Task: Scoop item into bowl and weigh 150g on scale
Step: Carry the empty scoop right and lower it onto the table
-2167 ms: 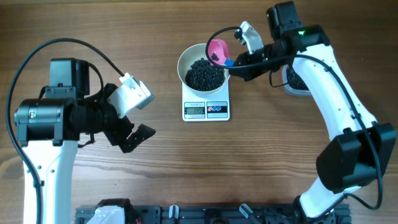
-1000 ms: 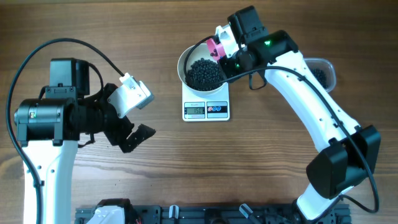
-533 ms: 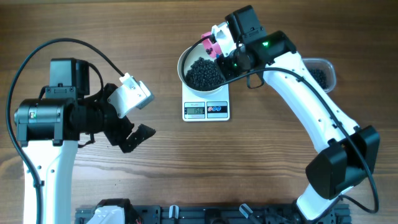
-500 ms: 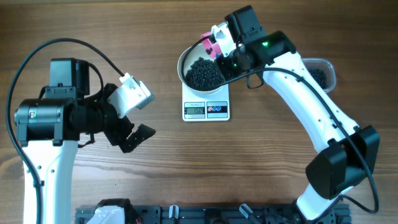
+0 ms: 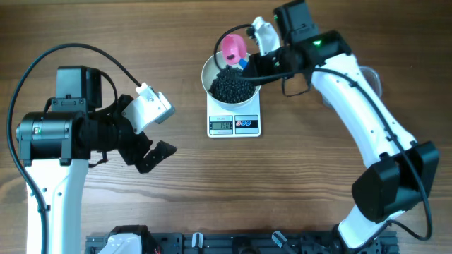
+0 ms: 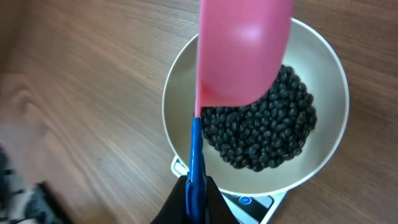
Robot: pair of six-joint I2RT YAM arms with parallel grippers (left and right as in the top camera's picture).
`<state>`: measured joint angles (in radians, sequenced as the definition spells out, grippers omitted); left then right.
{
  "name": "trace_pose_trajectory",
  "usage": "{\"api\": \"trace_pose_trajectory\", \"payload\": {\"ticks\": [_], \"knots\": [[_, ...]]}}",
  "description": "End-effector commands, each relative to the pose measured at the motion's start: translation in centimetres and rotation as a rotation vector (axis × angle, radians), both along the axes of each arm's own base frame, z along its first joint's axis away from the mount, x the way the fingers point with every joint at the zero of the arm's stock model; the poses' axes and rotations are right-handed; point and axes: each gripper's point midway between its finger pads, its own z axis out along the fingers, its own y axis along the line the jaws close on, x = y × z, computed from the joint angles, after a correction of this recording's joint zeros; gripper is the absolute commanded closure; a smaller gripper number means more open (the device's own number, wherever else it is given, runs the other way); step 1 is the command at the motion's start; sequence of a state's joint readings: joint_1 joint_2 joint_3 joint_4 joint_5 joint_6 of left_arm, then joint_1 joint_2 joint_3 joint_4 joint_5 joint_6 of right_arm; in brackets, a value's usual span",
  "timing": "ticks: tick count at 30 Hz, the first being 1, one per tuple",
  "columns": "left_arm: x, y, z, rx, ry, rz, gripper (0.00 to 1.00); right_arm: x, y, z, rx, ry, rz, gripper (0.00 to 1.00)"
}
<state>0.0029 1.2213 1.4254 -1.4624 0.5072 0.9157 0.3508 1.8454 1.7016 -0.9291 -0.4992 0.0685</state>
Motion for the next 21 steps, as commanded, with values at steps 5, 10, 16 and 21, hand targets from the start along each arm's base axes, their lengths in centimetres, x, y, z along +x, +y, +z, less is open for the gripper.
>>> {"api": "trace_pose_trajectory", "payload": {"ticks": [5,10,16,21], "knots": [[0.0,-0.2,0.0,-0.013,-0.003,-0.016,0.00,1.7,-4.3,2.4,0.185,0.039,-0.052,0.96],[0.0,-0.2,0.0,-0.013,-0.003,-0.017,0.00,1.5,-12.7,0.8,0.108,0.079,-0.143,0.96],[0.0,-0.2,0.0,-0.013,-0.003,-0.017,0.00,-1.6,-26.5,-3.0,-0.218,0.226,-0.398,0.96],[0.0,-0.2,0.0,-0.013,-0.003,-0.016,0.00,-4.3,-32.0,-4.3,-0.628,0.302,-0.454,0.96]]}}
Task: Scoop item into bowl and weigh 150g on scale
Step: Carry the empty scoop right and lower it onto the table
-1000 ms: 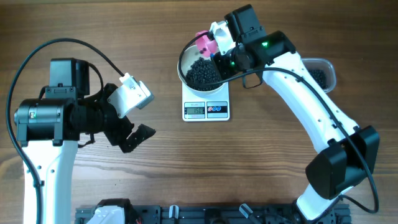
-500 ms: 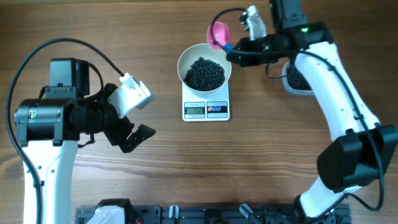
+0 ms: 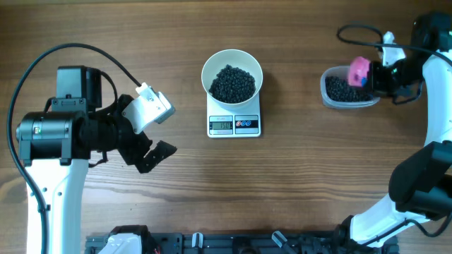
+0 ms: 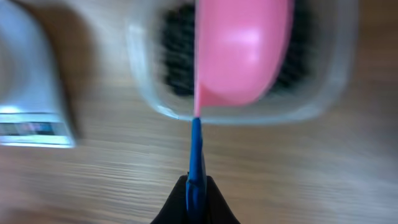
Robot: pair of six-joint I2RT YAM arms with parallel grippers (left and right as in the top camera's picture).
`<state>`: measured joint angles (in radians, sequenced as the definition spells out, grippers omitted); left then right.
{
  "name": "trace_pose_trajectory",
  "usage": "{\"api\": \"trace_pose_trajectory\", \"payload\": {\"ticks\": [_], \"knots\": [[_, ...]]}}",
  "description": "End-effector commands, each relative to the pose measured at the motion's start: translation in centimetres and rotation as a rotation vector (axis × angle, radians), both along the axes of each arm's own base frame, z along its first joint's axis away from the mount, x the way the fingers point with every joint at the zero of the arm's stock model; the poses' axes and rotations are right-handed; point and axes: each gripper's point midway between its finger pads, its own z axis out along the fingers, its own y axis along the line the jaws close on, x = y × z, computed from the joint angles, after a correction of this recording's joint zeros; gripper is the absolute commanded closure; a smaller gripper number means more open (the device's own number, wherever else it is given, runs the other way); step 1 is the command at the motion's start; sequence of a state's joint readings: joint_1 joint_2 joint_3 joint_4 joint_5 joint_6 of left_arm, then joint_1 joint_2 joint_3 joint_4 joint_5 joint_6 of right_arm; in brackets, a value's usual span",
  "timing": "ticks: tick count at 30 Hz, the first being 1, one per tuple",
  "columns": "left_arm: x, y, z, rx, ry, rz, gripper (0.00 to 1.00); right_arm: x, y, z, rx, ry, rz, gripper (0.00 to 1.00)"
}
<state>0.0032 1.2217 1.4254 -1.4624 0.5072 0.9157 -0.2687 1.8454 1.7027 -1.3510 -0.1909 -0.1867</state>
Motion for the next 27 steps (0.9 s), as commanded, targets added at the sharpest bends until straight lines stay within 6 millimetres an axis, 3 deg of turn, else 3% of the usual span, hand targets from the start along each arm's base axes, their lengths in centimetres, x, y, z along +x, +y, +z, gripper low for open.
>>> {"api": "trace_pose_trajectory", "payload": {"ticks": [1,7,10,11,13,14,16,19,23,25,27], "knots": [[0.0,-0.2,0.0,-0.013,-0.003,-0.017,0.00,-0.3,-1.3,0.1,-0.252,0.049,0.075,0.96],[0.0,-0.2,0.0,-0.013,-0.004,-0.017,0.00,0.4,-1.0,2.6,-0.730,0.078,0.202,0.96],[0.0,-0.2,0.0,-0.013,-0.004,-0.017,0.00,-0.6,-2.2,4.7,-0.906,0.088,0.100,0.96],[0.0,-0.2,0.0,-0.013,-0.003,-0.017,0.00,-1.5,-0.5,4.0,-0.767,0.093,0.058,0.96],[0.0,-0.2,0.0,-0.013,-0.004,-0.017,0.00,-3.3,6.4,2.7,-0.289,0.096,0.153,0.96],[0.0,-0.2,0.0,-0.013,-0.004,-0.017,0.00,-4.1,10.0,3.4,-0.057,0.075,0.213,0.96],[0.0,-0.2,0.0,-0.013,-0.004,-0.017,0.00,-6.0,13.2,5.2,0.155,0.050,0.291,0.96],[0.0,-0.2,0.0,-0.013,-0.004,-0.017,0.00,-8.1,14.4,7.7,0.235,0.012,0.286,0.96],[0.0,-0.2,0.0,-0.013,-0.004,-0.017,0.00,-11.3,12.8,10.2,0.174,-0.091,0.111,0.96],[0.0,-0.2,0.0,-0.013,-0.004,-0.017,0.00,-12.6,12.7,9.8,0.196,-0.177,0.001,0.96],[0.0,-0.2,0.0,-0.013,-0.004,-0.017,0.00,-13.6,13.5,7.6,0.271,-0.237,-0.080,0.96]]}}
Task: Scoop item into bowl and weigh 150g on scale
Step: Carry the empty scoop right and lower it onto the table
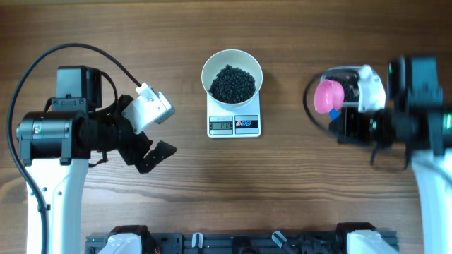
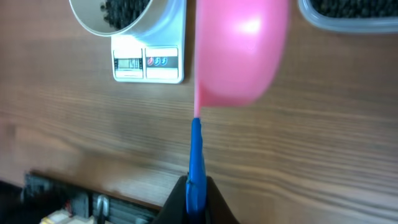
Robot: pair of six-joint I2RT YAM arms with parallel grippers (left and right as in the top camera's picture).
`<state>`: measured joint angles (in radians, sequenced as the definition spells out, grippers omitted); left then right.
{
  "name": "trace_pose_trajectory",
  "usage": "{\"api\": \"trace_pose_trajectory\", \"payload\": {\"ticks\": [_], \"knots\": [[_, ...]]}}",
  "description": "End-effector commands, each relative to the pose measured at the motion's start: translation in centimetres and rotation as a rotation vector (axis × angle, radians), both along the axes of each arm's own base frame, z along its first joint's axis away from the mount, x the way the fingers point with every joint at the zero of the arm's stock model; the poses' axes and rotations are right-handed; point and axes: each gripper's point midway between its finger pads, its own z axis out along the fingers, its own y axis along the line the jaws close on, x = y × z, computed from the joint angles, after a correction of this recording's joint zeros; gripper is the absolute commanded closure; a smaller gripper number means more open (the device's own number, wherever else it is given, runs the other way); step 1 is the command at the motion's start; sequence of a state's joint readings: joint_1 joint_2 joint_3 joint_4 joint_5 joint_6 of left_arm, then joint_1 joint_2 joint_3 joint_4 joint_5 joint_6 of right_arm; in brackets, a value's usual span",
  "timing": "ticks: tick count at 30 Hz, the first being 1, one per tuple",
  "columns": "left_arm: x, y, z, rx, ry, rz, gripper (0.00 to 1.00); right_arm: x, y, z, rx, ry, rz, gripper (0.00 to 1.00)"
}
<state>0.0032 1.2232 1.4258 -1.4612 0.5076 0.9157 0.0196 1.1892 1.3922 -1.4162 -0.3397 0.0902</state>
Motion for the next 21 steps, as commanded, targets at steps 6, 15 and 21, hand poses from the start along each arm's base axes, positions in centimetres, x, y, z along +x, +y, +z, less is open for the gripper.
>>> {"api": "trace_pose_trajectory", "payload": {"ticks": [6,15,21], "knots": [[0.0,-0.2,0.0,-0.013,-0.003,-0.017,0.00,-1.1,4.6,-12.4,0.461,0.009,-0.236,0.96],[0.0,-0.2,0.0,-0.013,-0.004,-0.017,0.00,-1.6,3.5,-20.0,0.464,0.009,-0.380,0.89],[0.0,-0.2,0.0,-0.013,-0.004,-0.017,0.00,-1.6,2.2,-21.0,0.388,0.013,-0.440,0.00]]}}
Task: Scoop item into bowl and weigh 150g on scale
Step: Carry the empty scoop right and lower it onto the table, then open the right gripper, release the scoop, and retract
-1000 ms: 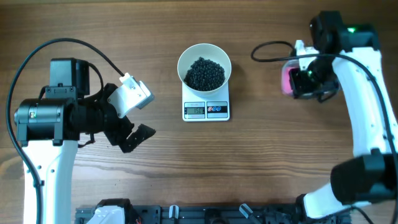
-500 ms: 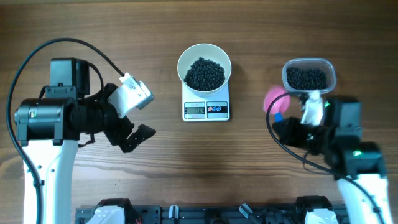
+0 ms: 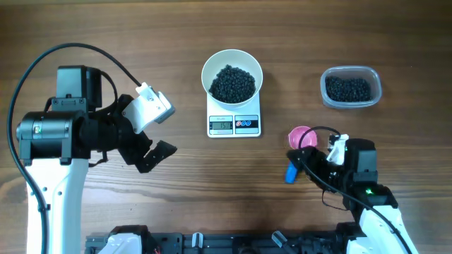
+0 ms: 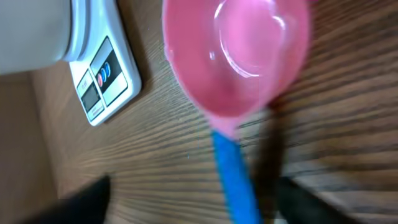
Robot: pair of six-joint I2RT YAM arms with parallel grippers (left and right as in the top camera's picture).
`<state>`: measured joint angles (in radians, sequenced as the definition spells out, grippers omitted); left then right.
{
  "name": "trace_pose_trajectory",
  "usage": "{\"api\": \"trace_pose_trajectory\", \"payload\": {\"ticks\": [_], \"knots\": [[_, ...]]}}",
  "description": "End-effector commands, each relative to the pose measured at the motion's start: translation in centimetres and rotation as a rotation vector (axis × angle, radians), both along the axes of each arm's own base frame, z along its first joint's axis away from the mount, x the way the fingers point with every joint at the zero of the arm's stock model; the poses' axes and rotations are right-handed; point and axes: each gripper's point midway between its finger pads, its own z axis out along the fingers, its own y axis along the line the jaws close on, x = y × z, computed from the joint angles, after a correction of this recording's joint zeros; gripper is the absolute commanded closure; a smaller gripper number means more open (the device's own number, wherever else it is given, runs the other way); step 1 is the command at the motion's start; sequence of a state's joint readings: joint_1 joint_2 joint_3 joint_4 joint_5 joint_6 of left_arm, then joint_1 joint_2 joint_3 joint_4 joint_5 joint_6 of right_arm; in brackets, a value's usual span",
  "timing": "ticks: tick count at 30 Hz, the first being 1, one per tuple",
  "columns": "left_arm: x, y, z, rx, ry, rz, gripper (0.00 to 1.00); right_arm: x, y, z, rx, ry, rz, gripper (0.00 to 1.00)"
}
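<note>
A white bowl [image 3: 232, 74] of black beans stands on the white scale [image 3: 234, 125], whose display and buttons also show in the right wrist view [image 4: 102, 74]. The scoop, with a pink cup [image 3: 302, 136] and blue handle [image 3: 290, 173], lies empty on the table to the right of and nearer than the scale. My right gripper [image 3: 300, 164] is low over the handle [image 4: 233, 180]. It is open [image 4: 193, 202], with its fingers spread either side of the handle and not touching it. My left gripper [image 3: 152, 156] hangs open over the left of the table with nothing in it.
A clear tub [image 3: 350, 87] of black beans sits at the far right. The left arm's body [image 3: 63, 134] takes up the left side. A dark rail [image 3: 233, 243] runs along the near edge.
The right gripper held the scoop in the air beside the bean tub. Now the scoop lies on the table nearer the front edge, and the gripper has opened off its handle.
The right gripper first held the scoop over the bowl on the scale. Then it held it over the bean tub at the right, then in the air just left of the tub. Now the scoop rests empty on the table, let go. The left arm has not moved.
</note>
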<state>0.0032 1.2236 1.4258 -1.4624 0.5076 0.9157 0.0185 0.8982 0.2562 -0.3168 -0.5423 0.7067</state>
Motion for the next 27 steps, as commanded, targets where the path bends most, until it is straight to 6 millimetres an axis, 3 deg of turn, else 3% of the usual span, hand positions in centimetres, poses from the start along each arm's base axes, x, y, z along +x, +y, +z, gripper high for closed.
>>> {"api": "trace_pose_trajectory", "payload": {"ticks": [1,4,7,9,11,13,14,16,18,19,20,21,23,25,27], "knots": [[0.0,-0.2,0.0,-0.013,-0.005,-0.017,0.00,0.2,-1.2,-0.7,-0.062,0.009,-0.049,0.00],[0.0,-0.2,0.0,-0.013,-0.005,-0.017,0.00,0.9,-2.5,-0.8,-0.090,0.023,-0.154,0.00],[0.0,-0.2,0.0,-0.013,-0.005,-0.017,0.00,4.1,-2.4,2.1,-0.012,-0.099,-0.230,0.00],[0.0,-0.2,0.0,-0.013,-0.005,-0.017,0.00,7.3,-2.1,6.4,0.085,-0.283,-0.268,0.00],[0.0,-0.2,0.0,-0.013,-0.005,-0.017,0.00,10.8,-2.7,15.5,0.152,-0.685,-0.308,0.00],[0.0,-0.2,0.0,-0.013,-0.005,-0.017,0.00,11.7,-5.0,19.7,0.191,-0.846,-0.458,0.00],[0.0,-0.2,0.0,-0.013,-0.005,-0.017,0.00,11.9,-6.2,20.1,0.218,-0.844,-0.545,0.00],[0.0,-0.2,0.0,-0.013,-0.005,-0.017,0.00,12.0,-6.7,18.5,0.340,-0.714,-0.648,0.00],[0.0,-0.2,0.0,-0.013,-0.005,-0.017,0.00,11.6,-6.0,14.9,0.611,-0.393,-0.788,0.00],[0.0,-0.2,0.0,-0.013,-0.005,-0.017,0.00,11.2,-5.7,13.1,0.661,-0.270,-0.841,0.00],[0.0,-0.2,0.0,-0.013,-0.005,-0.017,0.00,10.7,-5.9,11.1,0.631,-0.192,-0.884,0.00],[0.0,-0.2,0.0,-0.013,-0.005,-0.017,0.00,10.8,-6.4,11.0,0.530,-0.253,-0.857,0.00],[0.0,-0.2,0.0,-0.013,-0.005,-0.017,0.00,11.2,-6.9,12.2,0.316,-0.433,-0.733,0.01],[0.0,-0.2,0.0,-0.013,-0.005,-0.017,0.00,11.2,-7.0,13.8,-0.039,-0.662,-0.510,0.00],[0.0,-0.2,0.0,-0.013,-0.005,-0.017,0.00,10.6,-7.1,14.5,-0.193,-0.758,-0.413,0.00]]}}
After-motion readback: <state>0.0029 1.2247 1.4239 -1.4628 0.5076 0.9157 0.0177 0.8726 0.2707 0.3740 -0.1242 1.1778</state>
